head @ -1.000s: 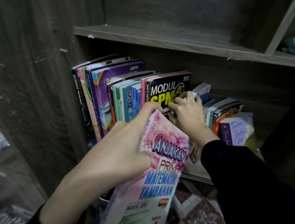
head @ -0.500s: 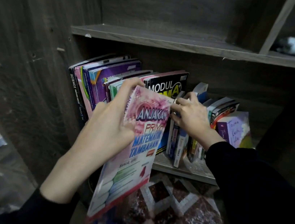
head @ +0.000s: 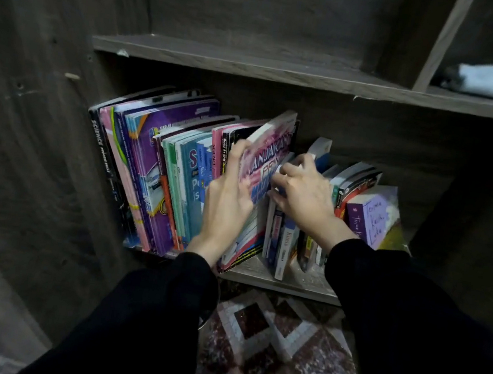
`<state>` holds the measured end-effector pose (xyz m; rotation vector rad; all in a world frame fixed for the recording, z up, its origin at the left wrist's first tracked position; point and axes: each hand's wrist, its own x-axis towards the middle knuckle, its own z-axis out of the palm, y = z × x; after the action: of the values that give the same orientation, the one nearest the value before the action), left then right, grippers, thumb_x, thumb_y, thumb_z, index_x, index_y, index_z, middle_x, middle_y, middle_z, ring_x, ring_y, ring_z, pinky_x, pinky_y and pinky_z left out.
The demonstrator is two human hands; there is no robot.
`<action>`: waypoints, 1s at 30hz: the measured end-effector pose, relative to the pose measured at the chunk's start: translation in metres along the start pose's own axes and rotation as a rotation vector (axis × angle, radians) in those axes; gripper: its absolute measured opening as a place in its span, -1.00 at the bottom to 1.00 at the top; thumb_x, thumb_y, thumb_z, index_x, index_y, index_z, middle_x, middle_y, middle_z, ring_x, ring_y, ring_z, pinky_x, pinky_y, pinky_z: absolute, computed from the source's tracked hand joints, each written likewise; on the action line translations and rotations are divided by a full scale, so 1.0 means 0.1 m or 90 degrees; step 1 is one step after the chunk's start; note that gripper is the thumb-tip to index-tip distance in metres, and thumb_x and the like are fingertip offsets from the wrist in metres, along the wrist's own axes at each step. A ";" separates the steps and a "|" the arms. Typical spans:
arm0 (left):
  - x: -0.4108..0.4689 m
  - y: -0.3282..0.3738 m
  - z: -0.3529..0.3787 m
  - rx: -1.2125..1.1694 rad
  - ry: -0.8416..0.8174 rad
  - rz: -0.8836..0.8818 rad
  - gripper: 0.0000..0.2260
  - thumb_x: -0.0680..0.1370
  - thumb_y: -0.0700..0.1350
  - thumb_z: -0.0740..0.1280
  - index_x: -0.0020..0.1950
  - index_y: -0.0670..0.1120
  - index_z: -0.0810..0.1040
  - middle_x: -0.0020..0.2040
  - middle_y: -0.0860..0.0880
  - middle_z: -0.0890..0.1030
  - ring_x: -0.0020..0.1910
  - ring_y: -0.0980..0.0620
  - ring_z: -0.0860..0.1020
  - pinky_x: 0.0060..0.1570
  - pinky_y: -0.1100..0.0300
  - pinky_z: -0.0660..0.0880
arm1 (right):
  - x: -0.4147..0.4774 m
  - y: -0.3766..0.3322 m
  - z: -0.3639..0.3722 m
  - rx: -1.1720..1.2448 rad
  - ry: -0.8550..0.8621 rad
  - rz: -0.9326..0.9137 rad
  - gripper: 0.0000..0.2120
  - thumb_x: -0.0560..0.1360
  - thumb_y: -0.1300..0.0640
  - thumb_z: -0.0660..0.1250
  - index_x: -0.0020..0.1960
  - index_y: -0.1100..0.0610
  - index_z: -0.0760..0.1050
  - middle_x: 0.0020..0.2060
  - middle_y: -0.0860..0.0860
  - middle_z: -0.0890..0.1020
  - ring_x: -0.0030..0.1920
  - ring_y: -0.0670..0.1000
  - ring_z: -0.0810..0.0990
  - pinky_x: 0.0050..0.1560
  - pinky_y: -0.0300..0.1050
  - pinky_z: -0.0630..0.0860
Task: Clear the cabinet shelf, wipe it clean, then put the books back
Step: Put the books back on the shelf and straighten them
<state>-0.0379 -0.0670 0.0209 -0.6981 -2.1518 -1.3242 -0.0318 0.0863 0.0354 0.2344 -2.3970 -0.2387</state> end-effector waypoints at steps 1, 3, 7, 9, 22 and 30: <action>-0.02 -0.08 0.09 0.000 0.001 -0.007 -0.39 0.57 -0.32 0.26 0.42 0.18 0.09 -0.32 -0.03 0.54 -0.54 0.14 0.41 -0.59 0.37 0.29 | 0.00 -0.01 0.02 0.004 0.007 0.002 -0.83 0.29 0.07 0.55 -0.24 0.09 0.59 -0.32 -0.01 0.53 -0.12 0.18 0.50 -0.41 -0.18 0.20; -0.07 -0.20 0.22 0.003 0.007 -0.032 -0.39 0.57 -0.31 0.25 0.45 0.16 0.08 -0.30 -0.02 0.52 -0.50 0.16 0.43 -0.54 0.28 0.40 | 0.01 -0.03 0.06 0.007 0.021 0.004 -0.87 0.31 0.12 0.53 -0.24 0.11 0.60 -0.33 0.00 0.52 -0.13 0.18 0.49 -0.40 -0.16 0.22; -0.04 -0.34 0.27 0.067 -0.004 -0.089 -0.39 0.59 -0.26 0.25 0.50 0.11 0.03 -0.29 -0.01 0.52 -0.46 0.06 0.49 -0.43 0.05 0.55 | 0.06 -0.09 0.15 0.026 0.019 0.016 -0.92 0.34 0.23 0.48 -0.27 0.16 0.58 -0.34 0.04 0.49 -0.14 0.19 0.48 -0.38 -0.13 0.25; -0.03 -0.27 0.22 0.130 -0.030 -0.084 -0.38 0.59 -0.22 0.25 0.55 0.02 0.01 -0.18 -0.09 0.56 -0.40 -0.01 0.49 -0.38 -0.02 0.56 | 0.08 -0.11 0.15 0.044 -0.017 0.028 -0.97 0.39 0.24 0.42 -0.21 0.19 0.59 -0.26 0.08 0.52 -0.09 0.20 0.45 -0.34 -0.08 0.39; -0.59 0.00 1.10 0.029 -0.026 -0.180 -0.07 0.42 0.10 0.46 0.57 -0.09 -0.08 0.49 -0.22 0.13 0.44 -0.14 0.12 0.37 -0.01 0.14 | -1.03 0.85 0.33 0.242 0.052 0.892 -0.52 0.61 -0.11 0.09 0.50 -0.03 0.20 0.45 0.23 0.22 0.42 0.27 0.20 0.37 0.16 0.16; -0.38 -0.30 1.57 -0.150 0.091 -0.325 -0.07 0.38 -0.03 0.53 0.56 -0.02 -0.01 0.54 -0.05 0.16 0.50 0.02 0.18 0.48 0.08 0.11 | -1.84 1.81 1.72 0.729 -0.072 1.072 -0.14 0.13 -0.61 0.18 0.35 -0.26 0.31 0.28 0.06 0.53 0.29 0.20 0.48 0.30 0.29 0.35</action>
<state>-0.0543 0.0579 -0.0851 -0.1212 -2.1558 -1.8474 -0.0311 0.3225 -0.1656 -1.2552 -1.7390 1.8234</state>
